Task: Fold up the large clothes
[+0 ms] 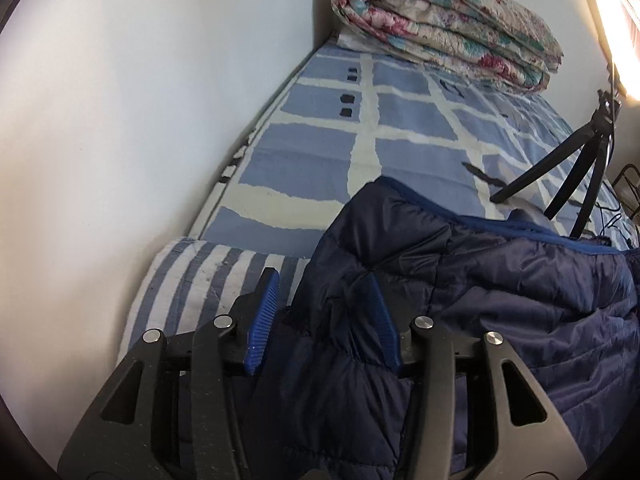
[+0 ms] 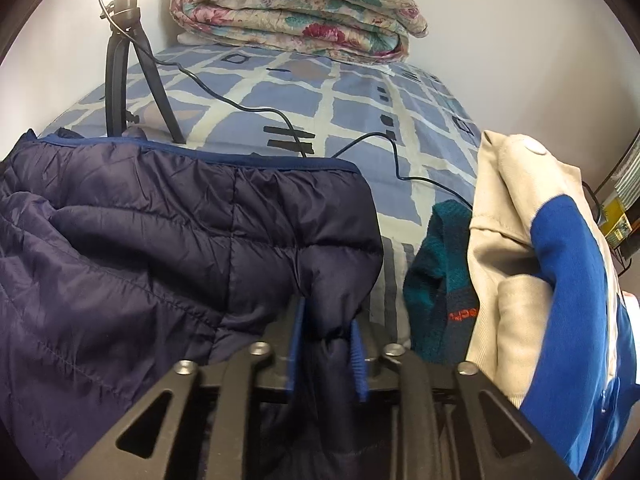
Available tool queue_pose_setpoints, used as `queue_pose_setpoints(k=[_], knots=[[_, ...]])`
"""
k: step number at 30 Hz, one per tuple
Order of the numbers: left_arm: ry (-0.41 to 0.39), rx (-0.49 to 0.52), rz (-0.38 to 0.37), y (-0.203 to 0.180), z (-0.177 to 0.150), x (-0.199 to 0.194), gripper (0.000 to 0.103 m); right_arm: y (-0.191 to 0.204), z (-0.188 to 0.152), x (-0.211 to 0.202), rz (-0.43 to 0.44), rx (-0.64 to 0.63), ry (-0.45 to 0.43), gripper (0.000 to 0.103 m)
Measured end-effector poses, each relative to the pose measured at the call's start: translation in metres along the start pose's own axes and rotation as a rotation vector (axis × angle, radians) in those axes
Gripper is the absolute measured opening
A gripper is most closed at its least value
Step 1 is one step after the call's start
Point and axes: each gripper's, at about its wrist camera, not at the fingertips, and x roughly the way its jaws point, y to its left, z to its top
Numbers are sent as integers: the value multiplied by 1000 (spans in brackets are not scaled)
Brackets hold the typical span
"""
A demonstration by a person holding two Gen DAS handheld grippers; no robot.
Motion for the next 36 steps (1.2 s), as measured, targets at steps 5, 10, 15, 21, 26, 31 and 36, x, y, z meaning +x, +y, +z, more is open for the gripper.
queue_pose_setpoints(k=[5, 10, 15, 21, 26, 31, 36], knots=[[-41, 27, -27, -9, 0, -32, 47, -3, -8, -18, 47, 22, -39, 35], [-83, 52, -92, -26, -10, -73, 47, -3, -17, -45, 94, 30, -95, 36], [-96, 74, -157, -50, -30, -107, 47, -1, -32, -87, 155, 34, -169, 36], [-92, 99, -253, -95, -54, -134, 47, 2, -66, -139, 248, 45, -208, 36], [-52, 163, -298, -153, -66, -129, 47, 11, -115, -161, 357, 60, -190, 36], [-22, 141, -311, -188, -70, -104, 47, 22, -145, -155, 408, 59, -158, 36], [39, 75, -328, -198, -74, -62, 47, 37, -165, -139, 401, 15, -117, 36]])
